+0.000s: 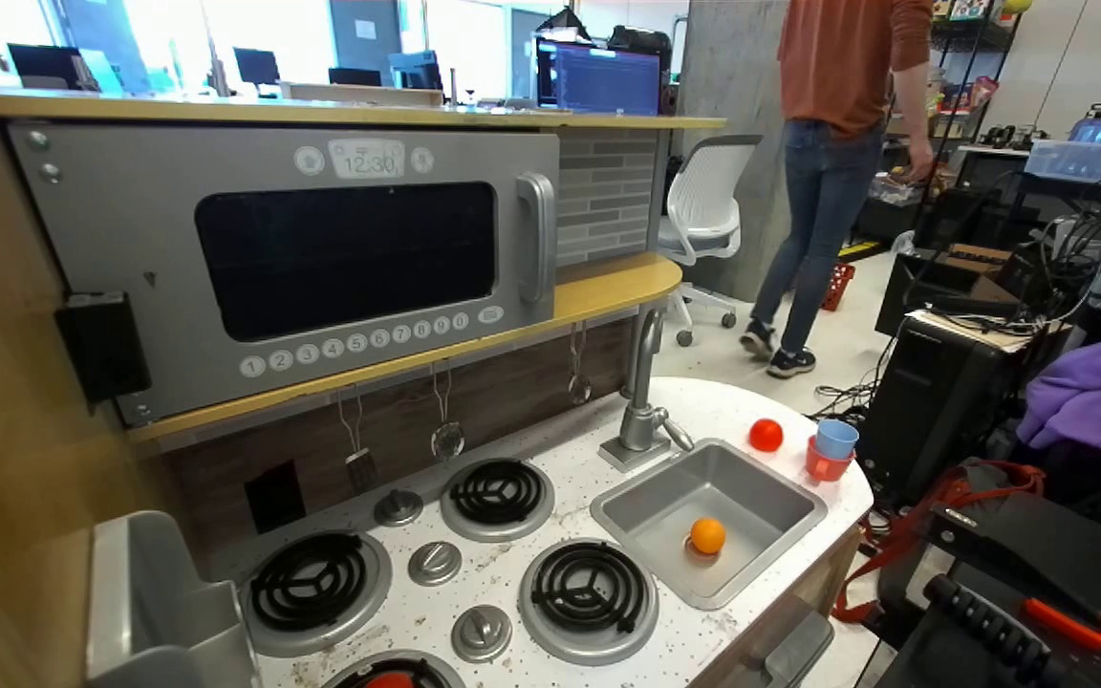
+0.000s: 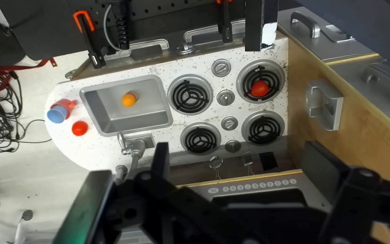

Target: Remove the blue cup from the orange cup and put it at the right outside of the sink

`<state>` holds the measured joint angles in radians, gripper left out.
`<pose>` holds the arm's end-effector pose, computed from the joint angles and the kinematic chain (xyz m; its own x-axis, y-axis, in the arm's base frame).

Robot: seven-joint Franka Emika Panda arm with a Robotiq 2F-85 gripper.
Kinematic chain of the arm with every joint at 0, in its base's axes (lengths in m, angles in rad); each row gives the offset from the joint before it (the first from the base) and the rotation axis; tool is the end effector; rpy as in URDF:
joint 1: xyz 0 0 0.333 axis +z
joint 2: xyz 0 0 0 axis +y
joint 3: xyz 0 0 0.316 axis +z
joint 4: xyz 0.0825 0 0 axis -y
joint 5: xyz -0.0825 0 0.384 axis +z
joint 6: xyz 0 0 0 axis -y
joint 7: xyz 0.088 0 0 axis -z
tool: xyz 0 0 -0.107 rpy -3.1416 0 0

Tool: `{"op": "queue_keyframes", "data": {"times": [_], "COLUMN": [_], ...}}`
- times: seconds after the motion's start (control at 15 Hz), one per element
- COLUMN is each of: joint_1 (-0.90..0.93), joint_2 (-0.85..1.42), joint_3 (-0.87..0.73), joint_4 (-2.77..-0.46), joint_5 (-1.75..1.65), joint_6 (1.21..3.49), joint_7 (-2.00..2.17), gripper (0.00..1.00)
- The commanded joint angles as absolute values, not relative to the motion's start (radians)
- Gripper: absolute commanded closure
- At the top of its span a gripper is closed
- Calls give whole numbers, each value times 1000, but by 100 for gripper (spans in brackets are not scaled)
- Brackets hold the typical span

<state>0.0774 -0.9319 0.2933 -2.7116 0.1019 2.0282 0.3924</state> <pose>0.2824 0.1198 0.4947 0.9558 -0.1340 0.2618 -0.1488 -0.9882 0.0373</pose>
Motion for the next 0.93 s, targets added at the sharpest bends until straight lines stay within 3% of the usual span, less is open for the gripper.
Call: {"op": "queue_keyframes", "data": {"times": [0.0, 0.67, 0.73, 0.87], "joint_1": [87, 72, -12, -63], "joint_2": [-930, -937, -884, -859], "joint_3": [286, 297, 178, 131], "joint_4": [-2712, -2713, -2706, -2699], "joint_5": [103, 109, 35, -13], "joint_6": [2044, 2035, 2081, 2096], "joint_7": [382, 432, 314, 297], "gripper": [0, 0, 0, 0]}}
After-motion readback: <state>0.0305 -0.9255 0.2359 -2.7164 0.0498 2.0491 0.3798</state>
